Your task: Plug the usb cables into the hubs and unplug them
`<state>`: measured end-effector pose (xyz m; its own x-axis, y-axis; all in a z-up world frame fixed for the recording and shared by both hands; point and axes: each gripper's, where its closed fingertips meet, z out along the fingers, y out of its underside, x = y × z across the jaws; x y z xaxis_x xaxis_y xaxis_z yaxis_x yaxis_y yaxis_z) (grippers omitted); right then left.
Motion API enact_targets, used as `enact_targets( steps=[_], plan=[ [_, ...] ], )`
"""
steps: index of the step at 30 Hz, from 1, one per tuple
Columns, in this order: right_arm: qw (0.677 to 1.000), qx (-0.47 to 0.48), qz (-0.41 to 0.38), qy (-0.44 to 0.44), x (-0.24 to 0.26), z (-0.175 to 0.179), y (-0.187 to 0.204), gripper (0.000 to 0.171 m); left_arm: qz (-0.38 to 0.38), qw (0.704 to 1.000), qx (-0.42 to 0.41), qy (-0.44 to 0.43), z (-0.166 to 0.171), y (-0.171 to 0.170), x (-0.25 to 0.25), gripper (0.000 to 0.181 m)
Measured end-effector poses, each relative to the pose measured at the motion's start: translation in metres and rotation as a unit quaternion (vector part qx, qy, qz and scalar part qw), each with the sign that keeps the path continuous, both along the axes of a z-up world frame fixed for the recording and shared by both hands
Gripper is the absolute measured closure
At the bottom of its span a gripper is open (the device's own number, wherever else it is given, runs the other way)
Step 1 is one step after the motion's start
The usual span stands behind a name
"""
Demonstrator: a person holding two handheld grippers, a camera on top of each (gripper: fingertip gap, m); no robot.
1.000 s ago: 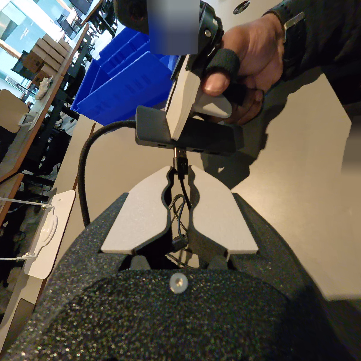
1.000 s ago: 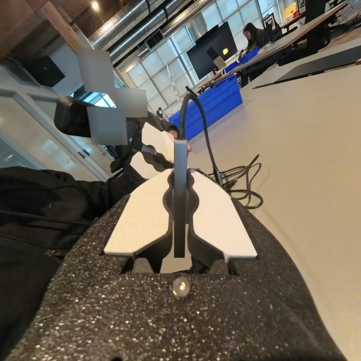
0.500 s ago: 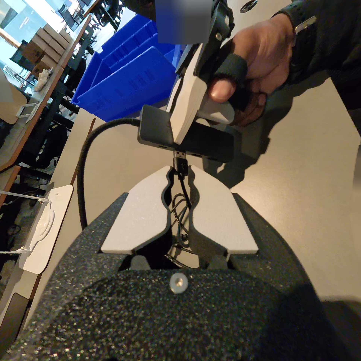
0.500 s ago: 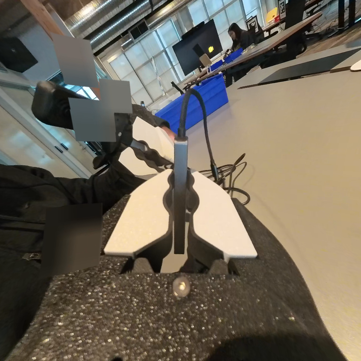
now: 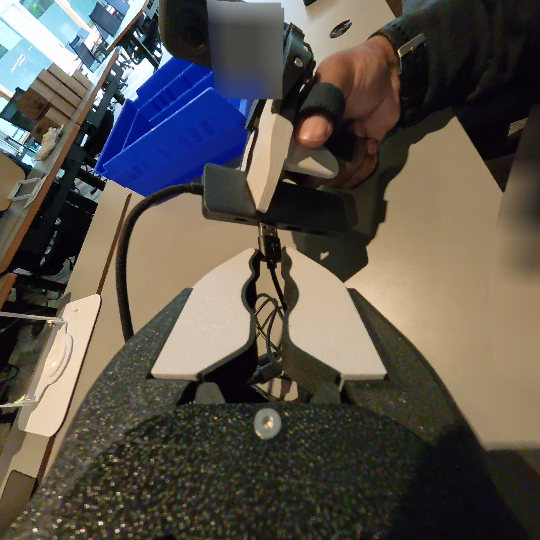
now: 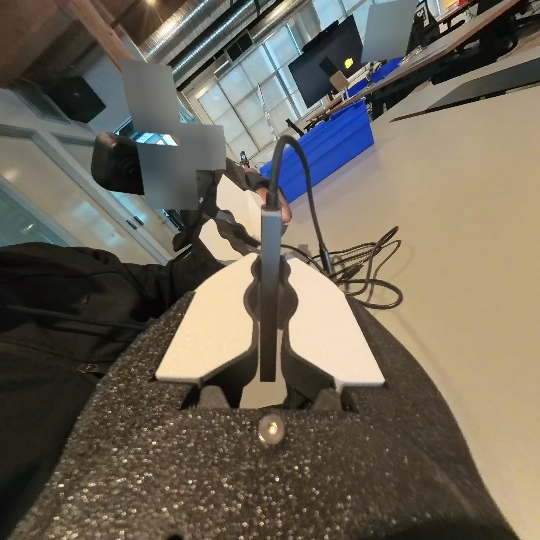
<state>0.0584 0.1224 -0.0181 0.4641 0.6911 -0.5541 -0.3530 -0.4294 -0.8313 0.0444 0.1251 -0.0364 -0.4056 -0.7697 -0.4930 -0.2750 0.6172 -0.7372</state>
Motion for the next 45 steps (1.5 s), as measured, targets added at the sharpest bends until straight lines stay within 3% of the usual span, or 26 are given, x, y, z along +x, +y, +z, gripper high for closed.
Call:
enact_targets(
  steps=[11, 21, 30, 45],
  plan=[
    [0.997, 0.058, -0.01, 0.052, 0.003, 0.027, -0.006, 0.159, -0.03, 0.998, -0.04, -0.042, 0.013, -0.002, -0.003, 0.168],
    [0.986, 0.106, 0.029, 0.128, 0.001, 0.052, -0.025, 0.159, -0.126, 0.969, -0.178, -0.114, 0.046, -0.022, -0.015, 0.168],
    [0.962, 0.155, 0.088, 0.208, -0.002, 0.077, -0.049, 0.159, -0.166, 0.952, -0.211, -0.145, 0.064, -0.039, -0.022, 0.169],
    [0.943, 0.212, 0.127, 0.225, -0.021, 0.088, -0.072, 0.159, -0.203, 0.938, -0.227, -0.165, 0.077, -0.06, -0.027, 0.169]
  ],
)
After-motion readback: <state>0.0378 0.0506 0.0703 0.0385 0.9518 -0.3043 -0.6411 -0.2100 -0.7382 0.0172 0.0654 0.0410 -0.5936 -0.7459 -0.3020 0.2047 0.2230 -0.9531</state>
